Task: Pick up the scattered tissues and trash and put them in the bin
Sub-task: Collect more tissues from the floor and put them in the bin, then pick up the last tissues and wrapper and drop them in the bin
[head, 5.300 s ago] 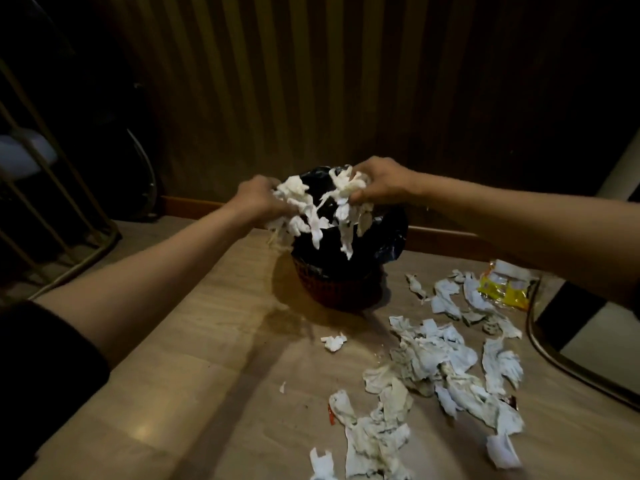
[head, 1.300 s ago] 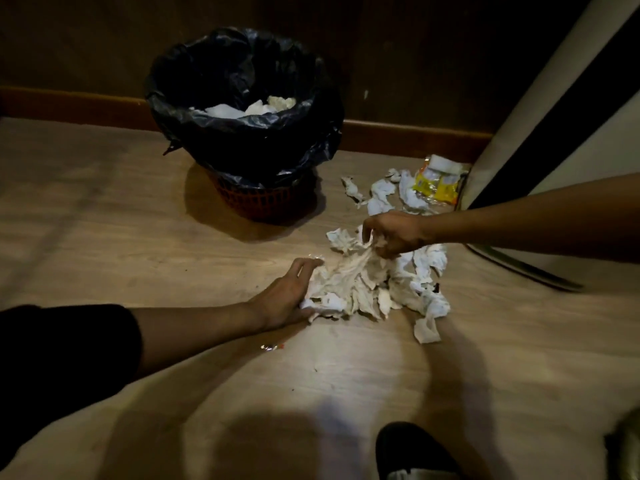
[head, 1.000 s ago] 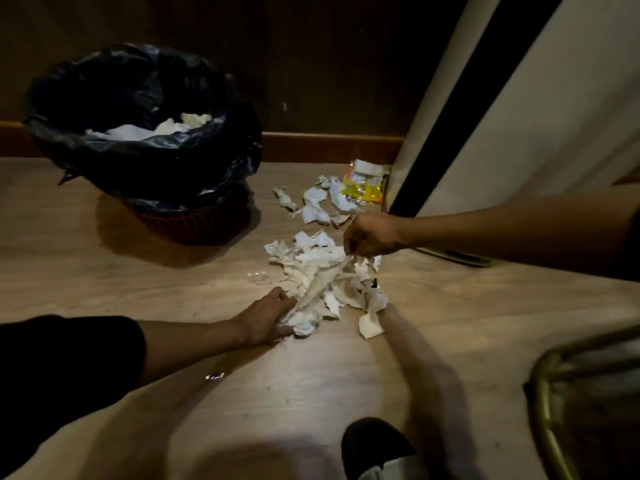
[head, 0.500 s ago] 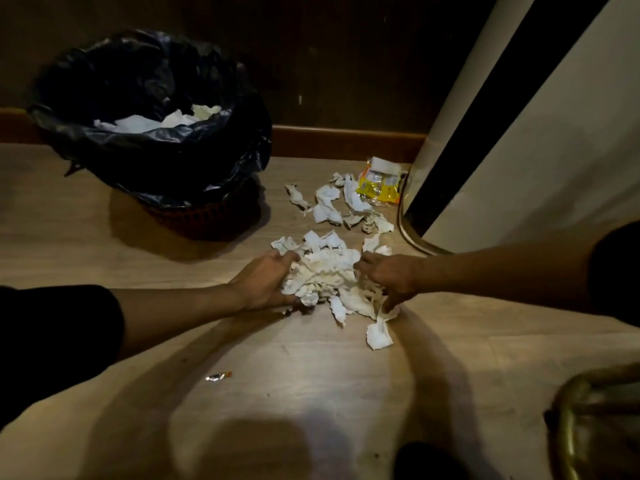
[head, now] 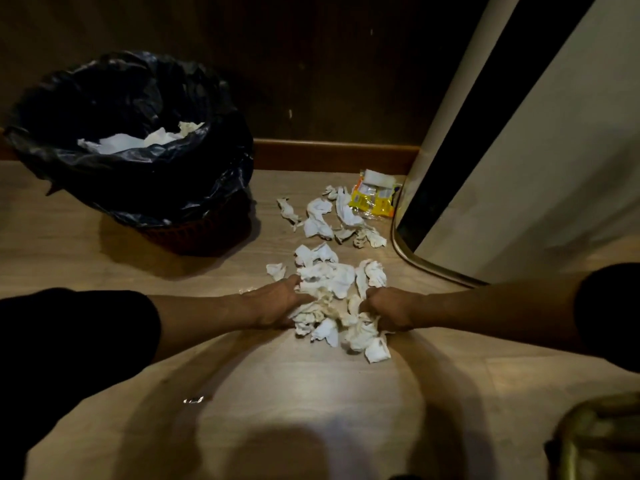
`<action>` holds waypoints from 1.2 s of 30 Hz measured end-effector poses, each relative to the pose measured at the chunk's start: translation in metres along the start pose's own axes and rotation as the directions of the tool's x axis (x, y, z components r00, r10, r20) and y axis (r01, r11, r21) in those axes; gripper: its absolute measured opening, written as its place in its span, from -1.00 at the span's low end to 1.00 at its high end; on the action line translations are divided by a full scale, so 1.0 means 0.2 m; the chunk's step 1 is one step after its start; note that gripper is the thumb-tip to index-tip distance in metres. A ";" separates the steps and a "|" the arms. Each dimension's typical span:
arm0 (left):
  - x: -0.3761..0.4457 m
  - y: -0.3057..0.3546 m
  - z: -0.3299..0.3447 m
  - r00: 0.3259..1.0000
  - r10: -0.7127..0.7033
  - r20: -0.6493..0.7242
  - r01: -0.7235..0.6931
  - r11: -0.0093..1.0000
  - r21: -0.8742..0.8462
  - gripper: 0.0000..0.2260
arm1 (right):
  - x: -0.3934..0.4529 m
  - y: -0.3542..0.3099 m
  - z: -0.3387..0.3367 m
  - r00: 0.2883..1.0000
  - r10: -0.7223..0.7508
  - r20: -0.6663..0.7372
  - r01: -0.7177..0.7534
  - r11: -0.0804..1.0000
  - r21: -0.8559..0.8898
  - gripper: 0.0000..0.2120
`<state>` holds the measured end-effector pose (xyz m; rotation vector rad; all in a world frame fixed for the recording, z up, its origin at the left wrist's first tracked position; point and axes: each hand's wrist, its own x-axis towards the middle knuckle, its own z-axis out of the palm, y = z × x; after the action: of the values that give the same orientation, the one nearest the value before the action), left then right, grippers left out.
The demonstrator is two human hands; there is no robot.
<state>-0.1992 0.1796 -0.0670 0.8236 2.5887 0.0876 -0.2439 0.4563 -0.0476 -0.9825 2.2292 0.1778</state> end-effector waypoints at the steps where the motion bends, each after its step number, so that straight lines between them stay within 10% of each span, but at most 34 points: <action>1: -0.01 0.00 0.02 1.000 -0.007 -0.006 0.007 1.000 -0.011 -0.42 | -0.01 0.01 -0.01 1.000 0.000 -0.001 0.000 1.000 0.001 -0.61; 6: -0.08 -0.01 -0.02 0.998 -0.038 -0.050 0.037 0.999 -0.016 -0.63 | -0.06 0.06 -0.16 0.995 0.036 -0.096 -0.036 0.999 0.004 -0.85; 18: -0.38 0.00 -0.58 0.861 -0.249 -0.443 0.157 0.960 -0.233 -0.63 | -0.17 0.01 -0.82 0.836 0.209 -0.507 -0.043 0.947 0.319 -0.68; 26: -0.61 -0.04 -0.93 0.647 -0.300 -0.701 0.123 0.948 -0.292 -0.74 | -0.17 -0.12 -1.15 0.723 0.394 -0.568 0.207 0.661 0.721 -0.75; 36: -0.82 -0.20 -1.22 0.232 -0.517 -0.824 0.156 0.856 -0.494 -0.70 | -0.11 -0.52 -1.52 0.687 0.308 -0.658 0.499 0.458 0.736 -0.59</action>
<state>-0.2000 0.0695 0.2097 -0.1082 3.6120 1.1878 -0.3249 0.2813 0.2112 -0.5555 2.3202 -1.6332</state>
